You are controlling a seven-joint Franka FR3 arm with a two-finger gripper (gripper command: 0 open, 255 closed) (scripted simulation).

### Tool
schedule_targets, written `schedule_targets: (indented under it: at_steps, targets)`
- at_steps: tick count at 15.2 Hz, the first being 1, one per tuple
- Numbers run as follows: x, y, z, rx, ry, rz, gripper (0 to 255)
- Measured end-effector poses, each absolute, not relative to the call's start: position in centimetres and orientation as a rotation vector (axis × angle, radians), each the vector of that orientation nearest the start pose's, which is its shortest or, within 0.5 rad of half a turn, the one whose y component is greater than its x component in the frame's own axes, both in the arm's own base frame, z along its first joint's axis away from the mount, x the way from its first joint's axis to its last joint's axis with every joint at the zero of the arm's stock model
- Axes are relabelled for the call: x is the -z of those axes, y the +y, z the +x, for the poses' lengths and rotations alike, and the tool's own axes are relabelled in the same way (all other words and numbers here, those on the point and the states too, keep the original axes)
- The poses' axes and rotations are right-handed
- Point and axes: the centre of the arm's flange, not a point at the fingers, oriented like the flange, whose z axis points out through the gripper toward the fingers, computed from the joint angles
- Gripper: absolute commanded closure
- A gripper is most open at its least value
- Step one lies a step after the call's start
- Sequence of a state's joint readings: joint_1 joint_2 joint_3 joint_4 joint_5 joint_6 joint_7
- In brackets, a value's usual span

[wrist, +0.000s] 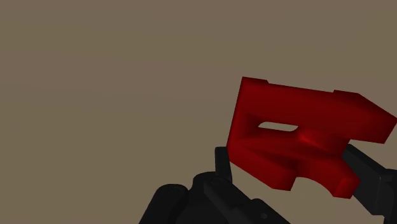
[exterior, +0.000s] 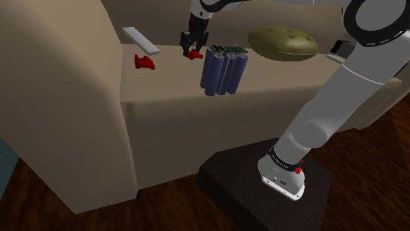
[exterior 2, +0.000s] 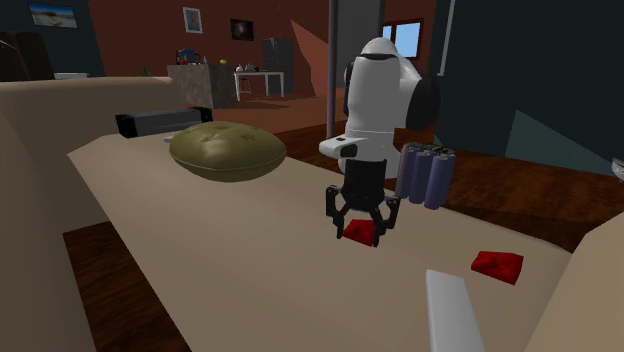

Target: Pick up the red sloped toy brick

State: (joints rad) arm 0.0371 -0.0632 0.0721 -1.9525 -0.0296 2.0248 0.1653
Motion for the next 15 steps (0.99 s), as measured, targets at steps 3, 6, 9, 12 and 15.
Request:
schedule_targets:
  at_steps: [3,6,9,12,15]
  targets:
    - [-51.7,5.9,55.1,0.217,0.071,-3.147,255]
    - [-52.0,5.9,55.2,0.217,0.070,-3.147,255]
    - [-53.4,5.9,55.2,0.217,0.071,-3.147,255]
    - [-54.9,5.7,55.3,0.217,0.071,-3.147,255]
    - [-56.5,5.9,55.1,0.217,0.071,-3.147,255]
